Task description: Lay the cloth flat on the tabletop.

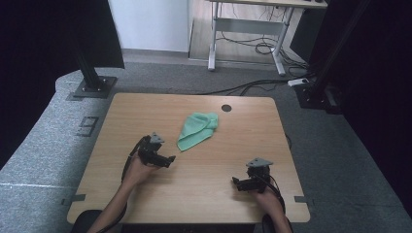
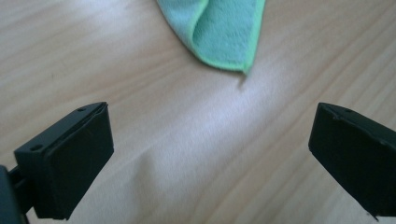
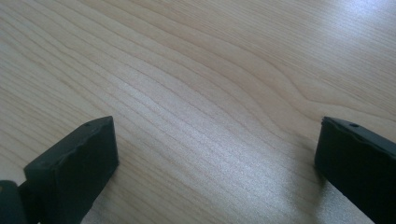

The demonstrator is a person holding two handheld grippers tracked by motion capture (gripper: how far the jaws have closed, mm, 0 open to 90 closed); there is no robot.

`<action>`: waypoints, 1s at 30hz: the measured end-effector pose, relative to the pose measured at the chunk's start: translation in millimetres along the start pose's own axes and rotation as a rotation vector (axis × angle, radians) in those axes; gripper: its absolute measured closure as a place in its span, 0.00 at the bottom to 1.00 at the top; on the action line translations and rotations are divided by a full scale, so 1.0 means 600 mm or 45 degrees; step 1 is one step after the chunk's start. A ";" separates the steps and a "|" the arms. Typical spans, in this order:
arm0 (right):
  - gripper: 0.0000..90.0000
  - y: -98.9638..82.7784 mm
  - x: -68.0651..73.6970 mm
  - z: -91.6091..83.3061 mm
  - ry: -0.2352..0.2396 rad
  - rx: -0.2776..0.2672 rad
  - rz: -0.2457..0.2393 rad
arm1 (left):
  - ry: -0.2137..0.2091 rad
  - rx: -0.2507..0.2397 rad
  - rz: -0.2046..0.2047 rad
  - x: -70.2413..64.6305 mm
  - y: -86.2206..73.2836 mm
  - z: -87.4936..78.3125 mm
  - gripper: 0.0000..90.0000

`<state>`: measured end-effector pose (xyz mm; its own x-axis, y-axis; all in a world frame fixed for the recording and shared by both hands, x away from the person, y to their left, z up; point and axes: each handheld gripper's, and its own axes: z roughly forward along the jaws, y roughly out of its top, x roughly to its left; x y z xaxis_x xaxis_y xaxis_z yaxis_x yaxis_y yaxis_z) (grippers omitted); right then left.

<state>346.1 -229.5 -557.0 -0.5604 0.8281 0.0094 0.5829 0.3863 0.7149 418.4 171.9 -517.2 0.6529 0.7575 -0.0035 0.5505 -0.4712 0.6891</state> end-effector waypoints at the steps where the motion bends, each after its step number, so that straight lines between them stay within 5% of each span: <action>1: 0.00 0.000 0.000 0.000 0.000 0.000 0.000 | 0.000 0.000 -0.003 0.001 0.003 0.001 0.00; 21: 0.00 0.000 0.000 0.000 0.000 -0.001 -0.001 | 0.054 -0.018 -0.009 0.026 0.084 0.055 0.00; 30: 0.00 0.000 0.000 0.000 0.000 -0.001 -0.003 | 0.102 0.018 -0.001 0.017 0.097 0.105 0.00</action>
<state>346.3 -229.6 -557.0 -0.5616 0.8273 0.0078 0.5811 0.3877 0.7155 490.1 123.8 -522.7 0.6091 0.7912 0.0547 0.5583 -0.4767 0.6790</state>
